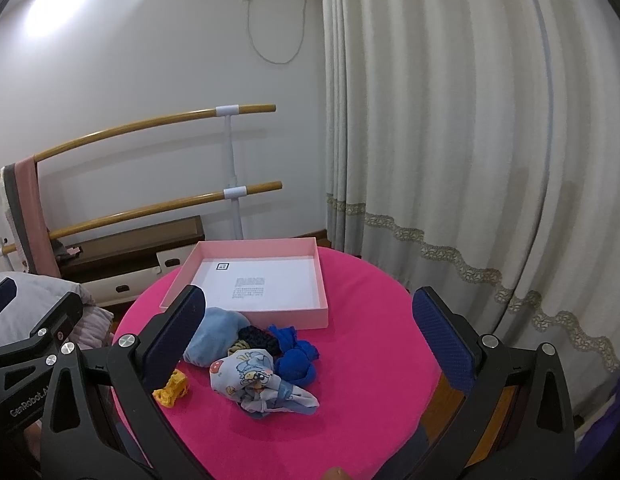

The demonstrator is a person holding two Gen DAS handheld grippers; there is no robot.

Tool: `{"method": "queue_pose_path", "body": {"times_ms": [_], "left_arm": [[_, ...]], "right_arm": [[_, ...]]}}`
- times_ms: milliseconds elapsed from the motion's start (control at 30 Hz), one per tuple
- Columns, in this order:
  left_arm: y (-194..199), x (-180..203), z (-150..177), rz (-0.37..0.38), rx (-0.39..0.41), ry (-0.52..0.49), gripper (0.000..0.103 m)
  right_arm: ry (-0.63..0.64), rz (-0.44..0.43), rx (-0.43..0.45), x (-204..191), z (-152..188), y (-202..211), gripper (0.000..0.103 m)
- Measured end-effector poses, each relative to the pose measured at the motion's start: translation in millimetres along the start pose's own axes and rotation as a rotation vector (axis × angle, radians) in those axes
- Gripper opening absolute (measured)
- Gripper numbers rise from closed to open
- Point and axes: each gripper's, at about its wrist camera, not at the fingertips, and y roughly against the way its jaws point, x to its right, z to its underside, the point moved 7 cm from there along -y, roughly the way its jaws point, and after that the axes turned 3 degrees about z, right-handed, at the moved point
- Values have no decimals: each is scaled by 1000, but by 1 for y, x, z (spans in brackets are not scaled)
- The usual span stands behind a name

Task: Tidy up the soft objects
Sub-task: 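Move both tools toward the soft items on the table, then grasp the yellow crochet fish with left tool while right tool grasps cartoon cloth bundle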

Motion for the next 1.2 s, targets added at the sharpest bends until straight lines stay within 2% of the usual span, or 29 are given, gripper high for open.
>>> {"method": "queue_pose_path", "body": {"times_ms": [233, 400, 533, 600, 633, 833, 967, 1200], "left_arm": [[-14, -5, 9, -13, -47, -10, 103], [-23, -3, 8, -4, -48, -11, 103], [-40, -3, 22, 4, -124, -9, 103], [-51, -3, 34, 5, -194, -4, 103], [-58, -3, 44, 4, -255, -1, 103], [-85, -4, 73, -1, -388, -8, 103], [-112, -8, 86, -19, -388, -24, 103], [-151, -18, 110, -30, -426, -24, 103]], "right_arm": [[4, -7, -23, -2, 5, -7, 103], [7, -13, -59, -2, 15, -20, 103], [11, -19, -107, 0, 28, -36, 103], [10, -23, -136, 2, 37, -46, 103], [10, -26, -161, 4, 44, -54, 103], [13, -58, -258, 6, 77, -83, 103], [13, -98, -314, -1, 97, -97, 99], [45, -131, -345, -16, 109, -109, 99]]}}
